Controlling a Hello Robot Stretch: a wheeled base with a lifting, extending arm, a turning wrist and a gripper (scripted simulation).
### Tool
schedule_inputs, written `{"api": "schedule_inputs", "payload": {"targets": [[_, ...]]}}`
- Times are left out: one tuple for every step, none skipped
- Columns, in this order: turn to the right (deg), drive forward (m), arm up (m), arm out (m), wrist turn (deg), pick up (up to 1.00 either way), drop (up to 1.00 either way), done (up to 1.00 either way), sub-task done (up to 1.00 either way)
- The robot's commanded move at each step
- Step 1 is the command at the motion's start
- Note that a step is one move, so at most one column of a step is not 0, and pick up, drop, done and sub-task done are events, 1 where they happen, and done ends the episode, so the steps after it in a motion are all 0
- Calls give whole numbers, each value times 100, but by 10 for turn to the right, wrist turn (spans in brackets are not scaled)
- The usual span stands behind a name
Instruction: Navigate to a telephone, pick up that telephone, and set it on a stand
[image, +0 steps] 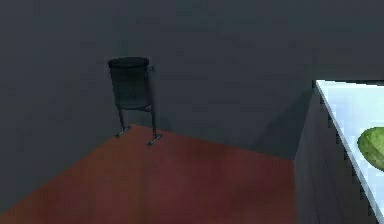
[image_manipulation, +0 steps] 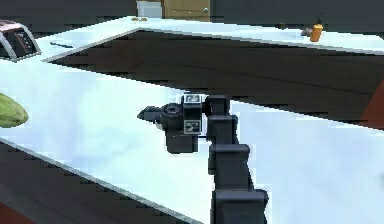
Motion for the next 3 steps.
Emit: {"api": "schedule_inputs", "payload": {"targets": [[0, 0, 6, 0, 0, 0, 0, 0, 0], [0, 0, 0, 0, -450, 0, 0, 0, 0], [0, 0, 0, 0, -450, 0, 0, 0, 0]]}}
